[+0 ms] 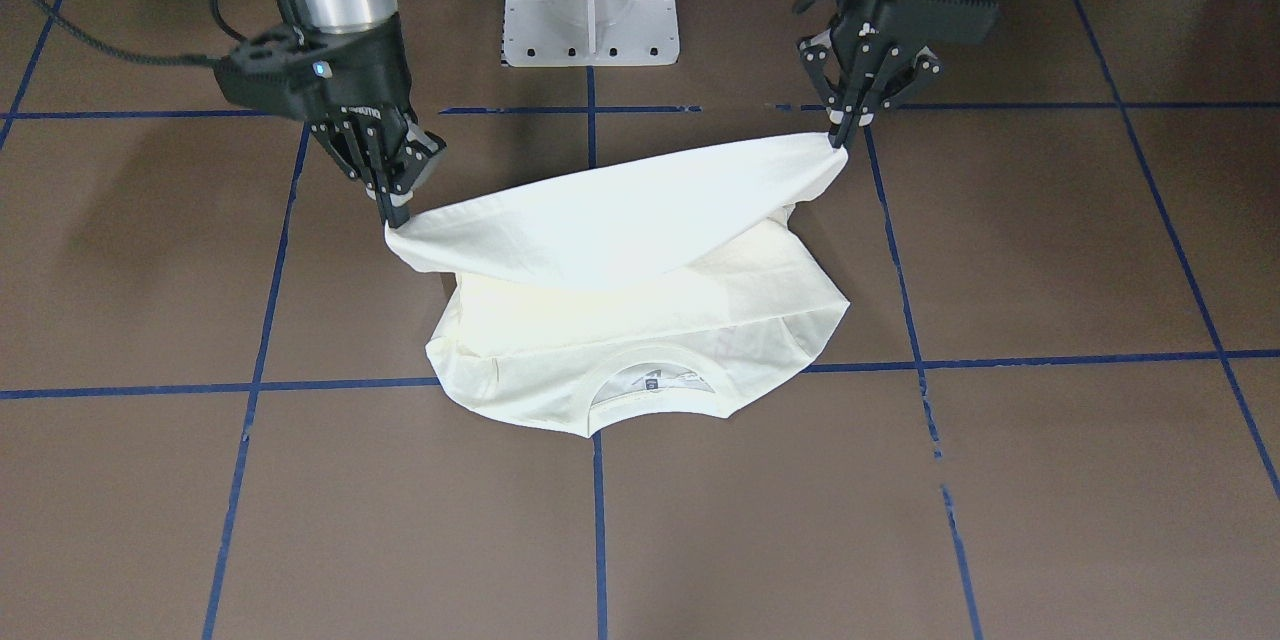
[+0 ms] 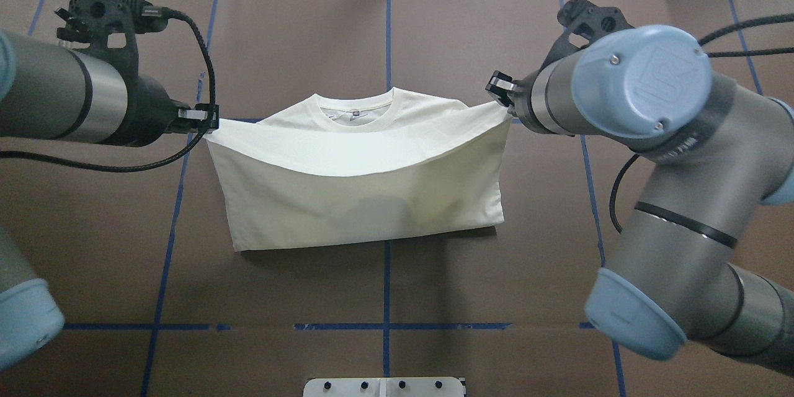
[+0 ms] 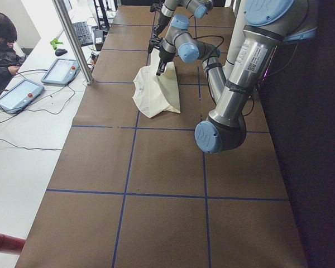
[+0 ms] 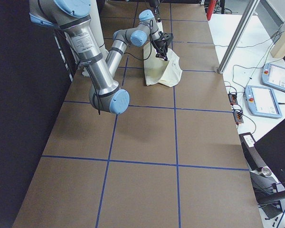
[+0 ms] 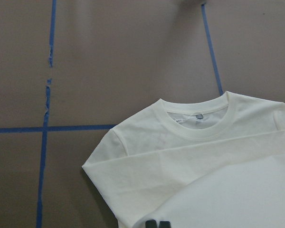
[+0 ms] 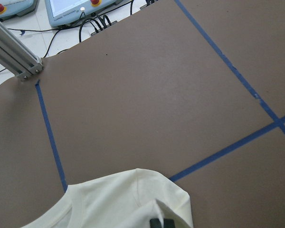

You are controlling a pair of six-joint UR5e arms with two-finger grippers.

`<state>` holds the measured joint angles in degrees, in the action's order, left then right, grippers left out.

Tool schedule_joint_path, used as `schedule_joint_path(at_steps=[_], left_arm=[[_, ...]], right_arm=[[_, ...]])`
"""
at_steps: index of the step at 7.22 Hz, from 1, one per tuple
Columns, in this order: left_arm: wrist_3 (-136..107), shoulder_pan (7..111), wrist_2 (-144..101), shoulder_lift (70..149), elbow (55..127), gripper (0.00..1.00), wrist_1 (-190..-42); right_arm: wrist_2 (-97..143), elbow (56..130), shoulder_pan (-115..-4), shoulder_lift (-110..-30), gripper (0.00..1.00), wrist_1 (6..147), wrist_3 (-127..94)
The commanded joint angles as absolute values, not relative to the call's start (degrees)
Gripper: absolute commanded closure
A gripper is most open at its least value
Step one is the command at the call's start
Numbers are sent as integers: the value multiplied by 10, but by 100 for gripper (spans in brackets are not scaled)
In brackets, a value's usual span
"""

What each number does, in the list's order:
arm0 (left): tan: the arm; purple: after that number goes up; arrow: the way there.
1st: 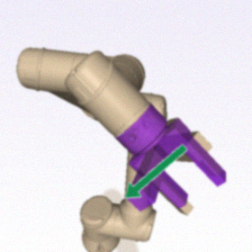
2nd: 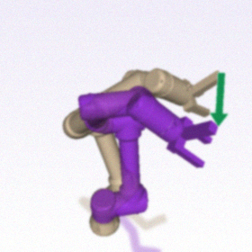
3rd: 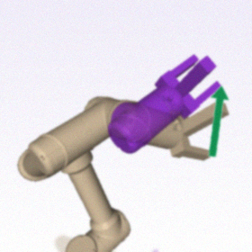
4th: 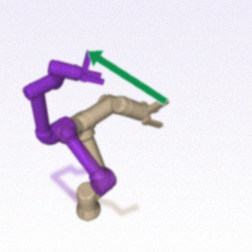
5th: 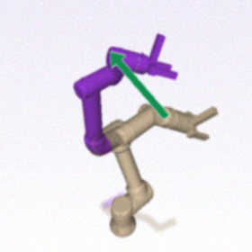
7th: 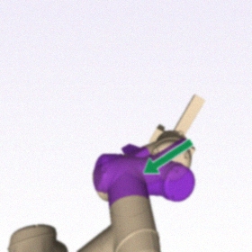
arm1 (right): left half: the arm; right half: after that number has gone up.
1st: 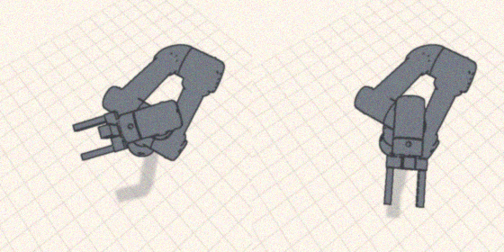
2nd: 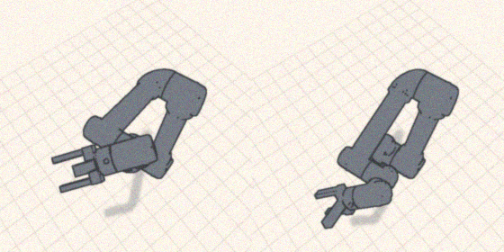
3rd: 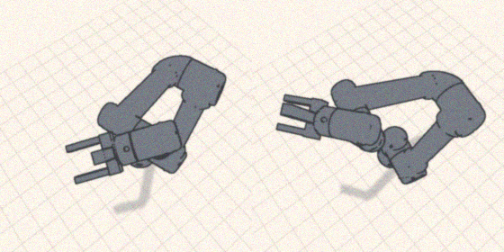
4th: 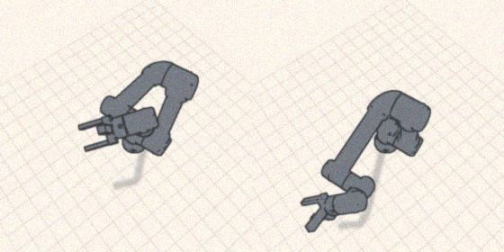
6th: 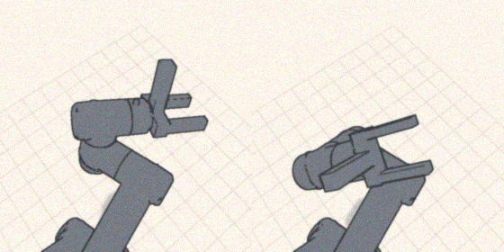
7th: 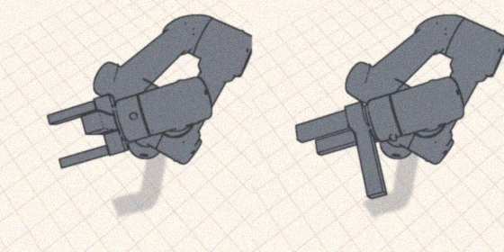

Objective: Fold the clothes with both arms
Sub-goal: 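Release the hem and raise both grippers off the folded shirt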

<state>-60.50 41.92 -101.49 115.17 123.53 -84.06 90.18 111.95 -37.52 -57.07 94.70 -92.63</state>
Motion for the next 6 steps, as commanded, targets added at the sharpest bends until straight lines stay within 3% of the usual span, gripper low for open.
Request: schedule_joint_path(at_steps=[1,3,6], left_arm=[[-599,424,-1011,1158,1096,100,-957],[-599,423,-995,1158,986,100,-1063],[-599,418,-994,1160,934,100,-1107]], right_arm=[[898,954,-381,-529,100,821,-918],[898,874,-381,-519,100,765,-908],[897,857,-372,-526,100,754,-909]])
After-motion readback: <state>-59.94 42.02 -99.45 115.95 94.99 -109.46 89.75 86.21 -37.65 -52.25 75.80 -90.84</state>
